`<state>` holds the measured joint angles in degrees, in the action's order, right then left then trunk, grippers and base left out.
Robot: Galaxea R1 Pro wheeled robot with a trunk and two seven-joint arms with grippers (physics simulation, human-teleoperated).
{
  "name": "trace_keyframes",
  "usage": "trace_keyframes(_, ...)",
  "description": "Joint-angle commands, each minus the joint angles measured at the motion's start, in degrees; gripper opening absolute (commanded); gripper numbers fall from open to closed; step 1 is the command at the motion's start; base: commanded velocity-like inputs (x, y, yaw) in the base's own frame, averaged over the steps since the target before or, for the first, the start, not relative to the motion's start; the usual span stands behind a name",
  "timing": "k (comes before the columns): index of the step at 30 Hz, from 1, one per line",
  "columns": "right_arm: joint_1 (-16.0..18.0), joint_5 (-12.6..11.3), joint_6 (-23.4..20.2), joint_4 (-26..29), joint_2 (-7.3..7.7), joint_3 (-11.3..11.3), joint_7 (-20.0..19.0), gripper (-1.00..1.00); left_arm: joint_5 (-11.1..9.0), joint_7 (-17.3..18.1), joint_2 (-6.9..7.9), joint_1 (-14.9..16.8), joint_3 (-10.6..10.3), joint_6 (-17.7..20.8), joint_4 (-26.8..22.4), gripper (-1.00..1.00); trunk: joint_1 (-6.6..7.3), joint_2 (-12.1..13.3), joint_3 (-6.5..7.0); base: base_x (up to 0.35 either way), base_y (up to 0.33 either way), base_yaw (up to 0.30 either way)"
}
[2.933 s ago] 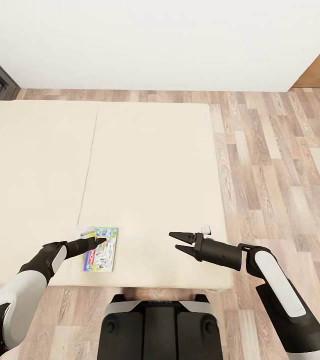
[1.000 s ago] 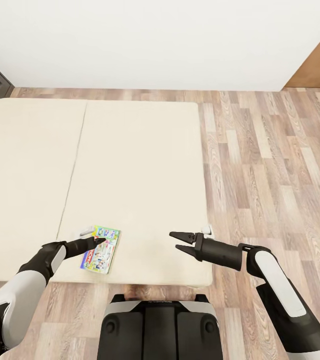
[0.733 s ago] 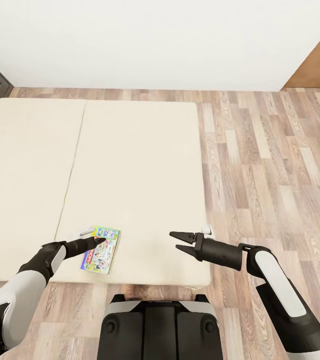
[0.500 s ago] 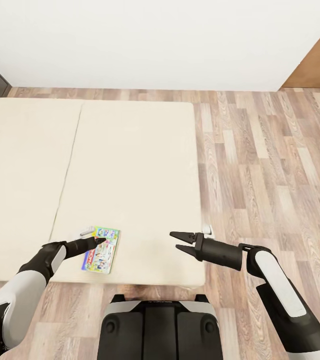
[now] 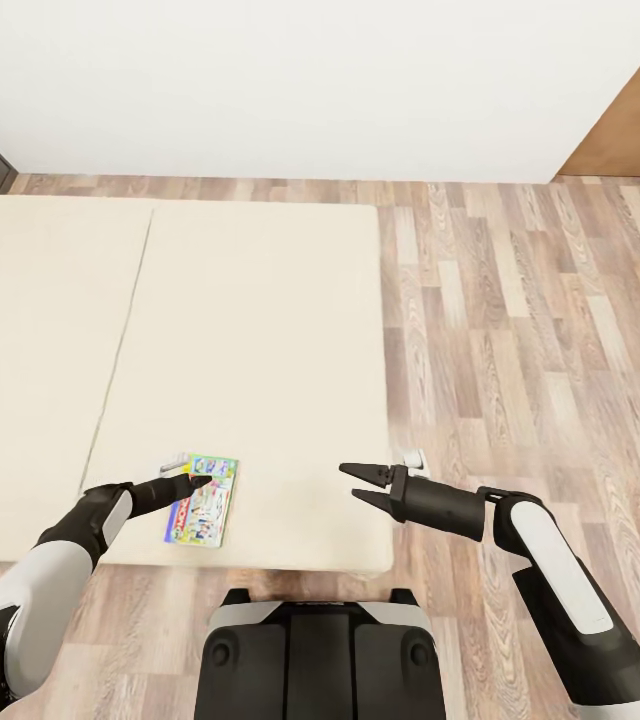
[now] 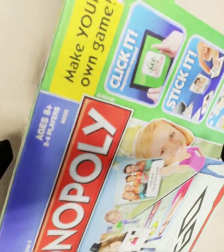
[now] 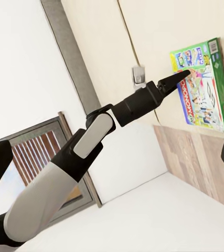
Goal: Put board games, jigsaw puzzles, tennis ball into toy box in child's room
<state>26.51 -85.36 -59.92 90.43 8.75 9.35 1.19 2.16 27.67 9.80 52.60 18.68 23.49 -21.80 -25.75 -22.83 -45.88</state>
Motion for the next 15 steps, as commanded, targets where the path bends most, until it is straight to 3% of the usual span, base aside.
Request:
trace_keyframes(1,0.03,-0.16,-0.08,0.01,0.04,0.05,0.13,1.0,0.22,0.34,-0.04,0.0,0.49,0.5,-0.08,1.0,-0.03,-0.09,-0.06,0.0,-0.152,0.0)
trace_keyframes(15,0.03,-0.17,-0.08,0.01,0.04,0.05,0.13,1.0,0.22,0.34,-0.04,-0.02,0.51,0.43,-0.08,1.0,-0.03,-0.09,-0.06,0.0,-0.098,0.0)
